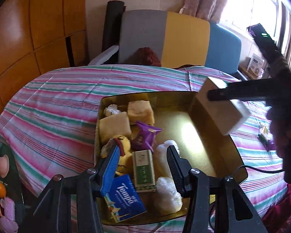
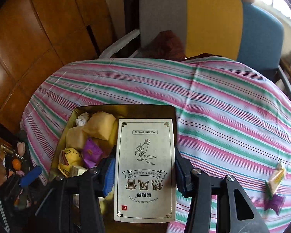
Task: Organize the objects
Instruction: 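Carry the white box into the gold tray and release it with the right gripper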
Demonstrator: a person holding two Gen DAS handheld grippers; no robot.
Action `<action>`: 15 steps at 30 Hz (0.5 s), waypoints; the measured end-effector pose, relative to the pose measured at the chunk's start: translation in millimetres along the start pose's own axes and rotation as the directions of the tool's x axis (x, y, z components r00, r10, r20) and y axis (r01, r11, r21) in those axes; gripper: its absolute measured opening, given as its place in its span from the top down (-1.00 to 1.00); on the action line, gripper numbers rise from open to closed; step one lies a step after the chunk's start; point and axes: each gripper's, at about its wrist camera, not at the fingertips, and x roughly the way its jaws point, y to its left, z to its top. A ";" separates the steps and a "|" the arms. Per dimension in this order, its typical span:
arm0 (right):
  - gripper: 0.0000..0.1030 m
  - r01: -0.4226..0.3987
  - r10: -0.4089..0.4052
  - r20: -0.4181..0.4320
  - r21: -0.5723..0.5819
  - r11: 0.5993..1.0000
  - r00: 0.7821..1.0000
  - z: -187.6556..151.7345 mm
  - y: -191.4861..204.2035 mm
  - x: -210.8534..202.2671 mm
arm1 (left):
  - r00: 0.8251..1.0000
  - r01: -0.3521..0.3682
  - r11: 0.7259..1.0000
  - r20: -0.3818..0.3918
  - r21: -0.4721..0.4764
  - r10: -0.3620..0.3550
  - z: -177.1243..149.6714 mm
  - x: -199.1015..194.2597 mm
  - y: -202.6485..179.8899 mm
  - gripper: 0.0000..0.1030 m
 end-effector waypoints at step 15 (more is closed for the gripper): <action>0.01 0.081 -0.068 -0.105 0.130 0.988 0.992 25.9 19.5 94.7 | 1.000 -0.009 0.996 -0.030 -0.088 0.006 -12.4 11.9 36.8 0.01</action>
